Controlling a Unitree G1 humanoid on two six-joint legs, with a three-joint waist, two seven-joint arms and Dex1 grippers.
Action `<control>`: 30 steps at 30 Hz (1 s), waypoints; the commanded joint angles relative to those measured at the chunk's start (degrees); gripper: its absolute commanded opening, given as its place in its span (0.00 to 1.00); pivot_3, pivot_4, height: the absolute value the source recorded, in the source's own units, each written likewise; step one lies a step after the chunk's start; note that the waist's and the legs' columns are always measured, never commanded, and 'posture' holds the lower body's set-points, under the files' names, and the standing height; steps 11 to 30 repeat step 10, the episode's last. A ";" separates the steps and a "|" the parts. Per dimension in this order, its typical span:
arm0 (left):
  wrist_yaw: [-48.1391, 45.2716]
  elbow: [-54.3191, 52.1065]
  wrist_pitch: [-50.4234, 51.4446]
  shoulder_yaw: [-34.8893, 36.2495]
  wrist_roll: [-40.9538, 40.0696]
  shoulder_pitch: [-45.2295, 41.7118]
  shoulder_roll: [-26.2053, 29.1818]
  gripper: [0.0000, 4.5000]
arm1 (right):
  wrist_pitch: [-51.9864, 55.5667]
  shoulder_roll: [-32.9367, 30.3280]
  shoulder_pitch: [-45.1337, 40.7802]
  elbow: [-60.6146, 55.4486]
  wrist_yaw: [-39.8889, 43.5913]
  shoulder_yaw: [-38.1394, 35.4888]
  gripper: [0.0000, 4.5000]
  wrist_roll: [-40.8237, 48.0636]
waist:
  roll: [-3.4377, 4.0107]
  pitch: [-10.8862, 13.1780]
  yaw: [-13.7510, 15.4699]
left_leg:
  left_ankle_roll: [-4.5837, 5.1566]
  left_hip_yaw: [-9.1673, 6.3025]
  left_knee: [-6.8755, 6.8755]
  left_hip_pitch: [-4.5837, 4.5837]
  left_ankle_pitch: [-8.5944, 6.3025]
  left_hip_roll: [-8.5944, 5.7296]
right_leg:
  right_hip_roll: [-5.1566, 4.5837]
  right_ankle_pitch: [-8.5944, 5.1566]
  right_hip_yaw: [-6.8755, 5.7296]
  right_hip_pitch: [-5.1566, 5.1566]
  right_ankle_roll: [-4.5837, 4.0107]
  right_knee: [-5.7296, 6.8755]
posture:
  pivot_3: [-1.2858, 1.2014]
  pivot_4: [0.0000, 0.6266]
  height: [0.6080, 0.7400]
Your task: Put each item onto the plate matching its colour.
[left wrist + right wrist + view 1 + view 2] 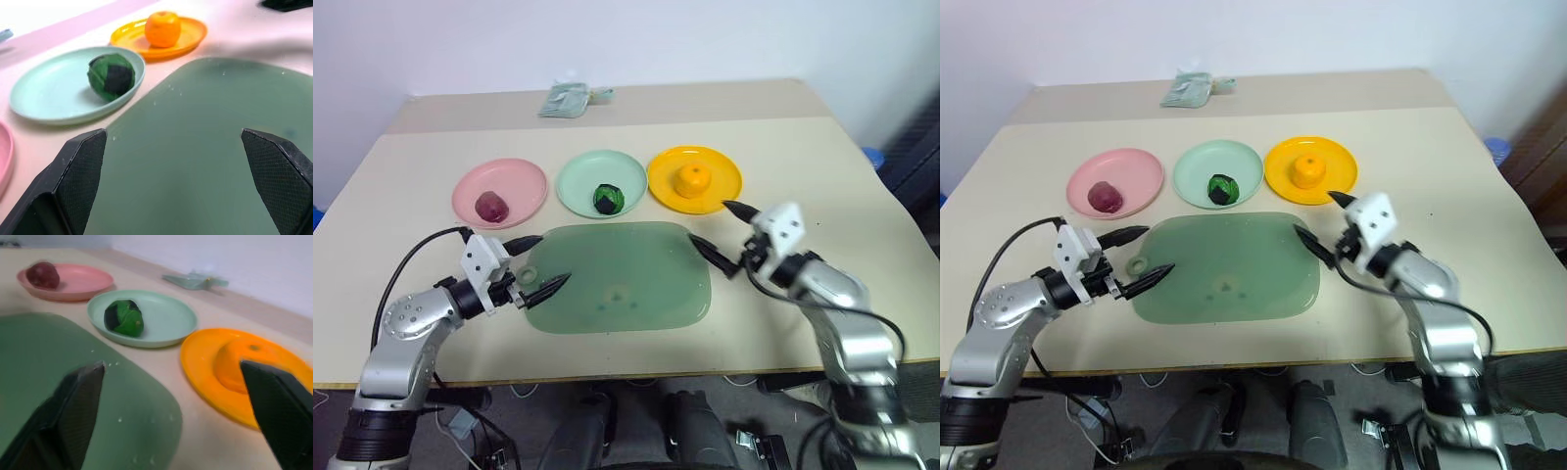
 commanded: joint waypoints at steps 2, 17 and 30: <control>-1.78 -0.55 1.87 1.46 -2.48 -0.57 1.16 1.00 | 3.05 -0.53 7.14 -9.60 -3.08 -6.22 0.99 3.19 | -0.01 0.01 0.05 | 0.01 0.06 0.03 -0.01 0.00 0.00 | -0.02 0.00 0.01 0.00 0.00 -0.04 | 0.52 0.24 1.00; -3.93 -1.70 5.13 1.58 -4.14 -0.37 3.06 1.00 | 2.92 -0.12 14.72 -13.87 -5.53 -10.02 0.99 4.51 | -0.05 0.00 0.46 | 0.01 0.06 0.07 0.00 0.00 0.00 | -0.03 -0.11 0.01 0.08 -0.14 -0.10 | 0.52 0.24 1.00; -3.93 -1.70 5.13 1.58 -4.14 -0.37 3.06 1.00 | 2.92 -0.12 14.72 -13.87 -5.53 -10.02 0.99 4.51 | -0.05 0.00 0.46 | 0.01 0.06 0.07 0.00 0.00 0.00 | -0.03 -0.11 0.01 0.08 -0.14 -0.10 | 0.52 0.24 1.00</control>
